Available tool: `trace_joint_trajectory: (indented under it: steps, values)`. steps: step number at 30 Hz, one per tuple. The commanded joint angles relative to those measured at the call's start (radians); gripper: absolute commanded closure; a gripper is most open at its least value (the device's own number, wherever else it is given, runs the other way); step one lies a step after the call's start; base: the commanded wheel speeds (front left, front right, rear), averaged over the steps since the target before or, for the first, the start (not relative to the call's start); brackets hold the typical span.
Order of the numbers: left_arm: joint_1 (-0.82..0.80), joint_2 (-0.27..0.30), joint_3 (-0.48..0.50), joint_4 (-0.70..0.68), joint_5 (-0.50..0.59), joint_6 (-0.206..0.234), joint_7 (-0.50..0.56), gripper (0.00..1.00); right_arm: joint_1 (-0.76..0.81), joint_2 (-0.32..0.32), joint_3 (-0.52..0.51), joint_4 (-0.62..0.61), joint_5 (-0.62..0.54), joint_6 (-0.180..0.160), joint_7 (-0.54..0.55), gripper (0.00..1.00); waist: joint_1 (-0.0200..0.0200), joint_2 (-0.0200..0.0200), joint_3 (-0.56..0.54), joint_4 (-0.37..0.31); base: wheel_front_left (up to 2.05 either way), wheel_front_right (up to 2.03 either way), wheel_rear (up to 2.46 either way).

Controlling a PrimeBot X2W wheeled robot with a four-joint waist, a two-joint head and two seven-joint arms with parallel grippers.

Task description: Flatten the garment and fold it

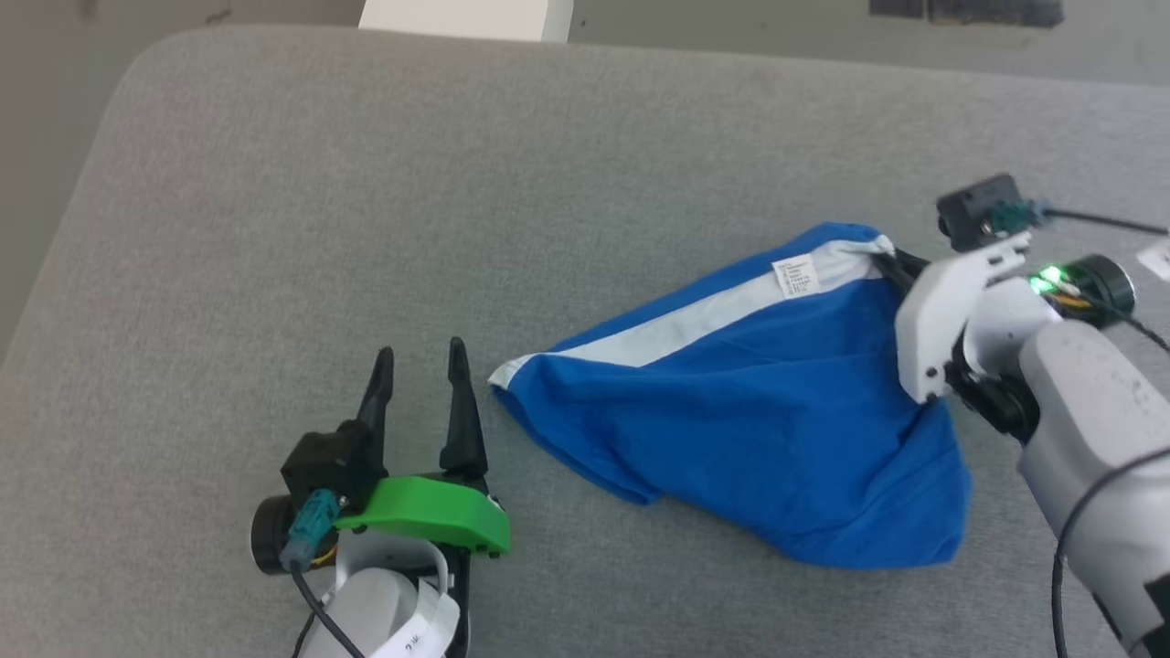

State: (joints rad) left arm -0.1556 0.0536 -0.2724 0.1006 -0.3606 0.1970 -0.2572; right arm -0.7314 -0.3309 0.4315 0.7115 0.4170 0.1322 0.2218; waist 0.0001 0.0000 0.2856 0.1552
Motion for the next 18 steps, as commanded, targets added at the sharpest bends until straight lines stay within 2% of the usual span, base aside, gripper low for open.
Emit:
trace_joint_trajectory:
  steps: [1,4,5,10,18]
  values:
    - [-0.004,-0.003,-0.003,0.012,0.003,-0.010,-0.004,0.00,0.037,0.005,-0.025,-0.006,-0.022,-0.002,-0.024,1.00,-0.0001,0.0000,-0.044,-0.032,0.00,0.00,0.00]
    - [-0.003,-0.003,-0.020,0.045,-0.006,-0.030,-0.002,0.00,0.102,0.016,-0.098,-0.034,-0.065,-0.002,-0.064,1.00,-0.0001,0.0000,-0.080,-0.059,0.00,0.00,0.00]
    - [-0.016,-0.003,-0.041,0.067,-0.017,-0.049,0.023,0.00,0.168,0.034,-0.153,-0.083,-0.098,-0.002,-0.077,1.00,-0.0001,0.0000,-0.108,-0.088,0.00,0.00,0.00]
    - [-0.065,-0.003,-0.076,0.093,-0.061,-0.060,0.100,0.00,0.273,0.074,-0.216,-0.198,-0.149,-0.002,-0.039,1.00,-0.0001,0.0000,-0.134,-0.133,0.00,0.00,0.00]
    - [-0.186,0.000,-0.096,0.212,-0.056,0.033,0.274,0.00,0.369,0.114,-0.263,-0.346,-0.201,-0.002,0.041,1.00,-0.0001,0.0000,-0.133,-0.172,0.00,0.00,0.00]
